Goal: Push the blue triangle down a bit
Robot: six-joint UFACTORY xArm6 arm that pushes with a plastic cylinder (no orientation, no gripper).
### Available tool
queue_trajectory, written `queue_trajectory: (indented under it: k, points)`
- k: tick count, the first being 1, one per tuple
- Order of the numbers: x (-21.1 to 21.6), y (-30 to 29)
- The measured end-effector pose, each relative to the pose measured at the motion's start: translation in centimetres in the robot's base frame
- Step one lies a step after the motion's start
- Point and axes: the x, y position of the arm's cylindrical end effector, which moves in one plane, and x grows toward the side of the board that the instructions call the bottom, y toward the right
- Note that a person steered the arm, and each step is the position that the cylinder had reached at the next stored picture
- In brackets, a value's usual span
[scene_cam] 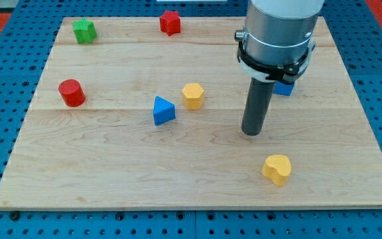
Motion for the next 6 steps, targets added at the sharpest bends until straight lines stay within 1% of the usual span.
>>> queue_trajectory:
  k: [2, 3, 4, 5, 6]
  points:
    - [-0.7, -9.2]
    - [-3.5, -10.0]
    - [-5.8, -12.7]
    - [-5.9, -16.9]
    - [-1.1, -18.0]
